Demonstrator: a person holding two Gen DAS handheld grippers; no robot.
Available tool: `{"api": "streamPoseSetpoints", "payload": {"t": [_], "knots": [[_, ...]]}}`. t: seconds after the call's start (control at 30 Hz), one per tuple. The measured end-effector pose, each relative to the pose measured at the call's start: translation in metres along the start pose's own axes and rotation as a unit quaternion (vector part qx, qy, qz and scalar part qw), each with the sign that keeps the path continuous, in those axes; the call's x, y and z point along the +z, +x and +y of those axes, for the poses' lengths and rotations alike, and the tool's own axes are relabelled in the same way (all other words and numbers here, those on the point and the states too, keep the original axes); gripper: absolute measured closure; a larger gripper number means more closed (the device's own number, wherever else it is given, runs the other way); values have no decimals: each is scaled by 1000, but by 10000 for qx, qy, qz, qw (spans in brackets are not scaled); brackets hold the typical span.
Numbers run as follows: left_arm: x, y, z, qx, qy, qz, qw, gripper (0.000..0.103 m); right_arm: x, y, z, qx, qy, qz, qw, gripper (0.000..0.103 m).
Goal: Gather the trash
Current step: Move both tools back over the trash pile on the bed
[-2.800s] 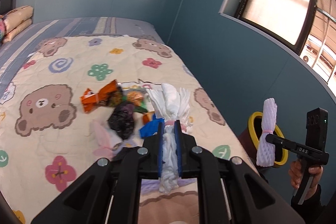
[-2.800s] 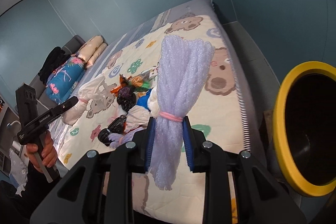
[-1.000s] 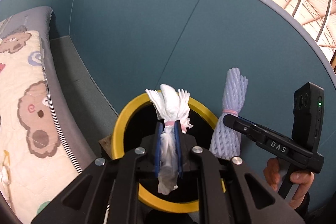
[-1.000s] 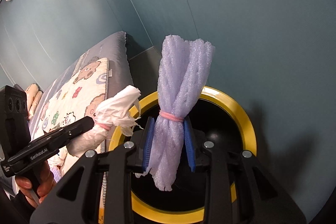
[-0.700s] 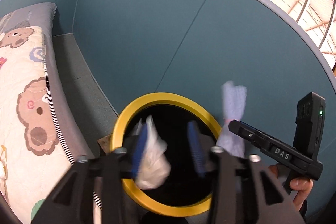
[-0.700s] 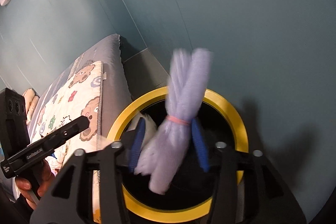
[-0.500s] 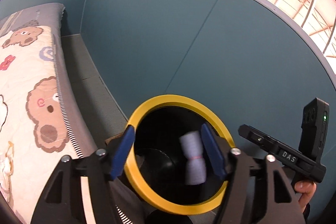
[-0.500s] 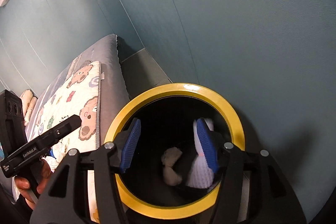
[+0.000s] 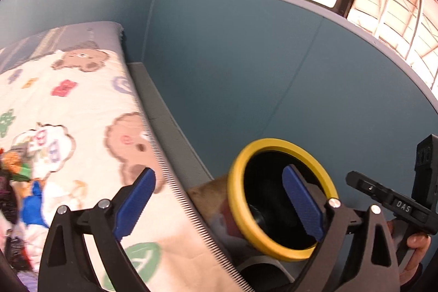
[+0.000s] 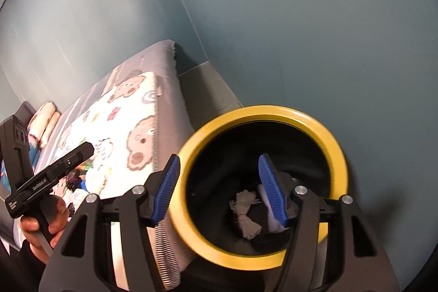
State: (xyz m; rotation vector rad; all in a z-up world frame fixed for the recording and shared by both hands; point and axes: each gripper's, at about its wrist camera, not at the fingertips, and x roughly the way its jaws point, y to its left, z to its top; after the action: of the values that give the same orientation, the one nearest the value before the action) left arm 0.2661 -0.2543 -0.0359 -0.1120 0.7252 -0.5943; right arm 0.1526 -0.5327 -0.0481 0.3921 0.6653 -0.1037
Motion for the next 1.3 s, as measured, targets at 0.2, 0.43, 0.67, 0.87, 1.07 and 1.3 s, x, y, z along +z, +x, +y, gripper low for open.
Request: {"api": "streamPoseSetpoints", "payload": {"t": [0.2,0.43,0.67,0.87,1.07,1.3], "knots": [[-1,-49,36,312,-91,-281,9991,8,-2,-3,43,268,-394,-14,9989,36],[-7,-96,81,802,-168,-485,9955,8,-4,1,90,635,-694,81,9955,34],[-22,-144,135,1281,-471,-599,9888,8,-11,14,143,984,-970,256,9901,34],[-39,-176,177,1691,-670,-602,9815,8,-19,26,184,1196,-1211,410,9845,34],[-61,-197,213,1953,-918,-562,9748,8,-27,46,216,1325,-1352,645,9798,34],[-86,-210,245,2201,-1087,-404,9685,8,-39,71,248,1390,-1490,901,9749,34]]}}
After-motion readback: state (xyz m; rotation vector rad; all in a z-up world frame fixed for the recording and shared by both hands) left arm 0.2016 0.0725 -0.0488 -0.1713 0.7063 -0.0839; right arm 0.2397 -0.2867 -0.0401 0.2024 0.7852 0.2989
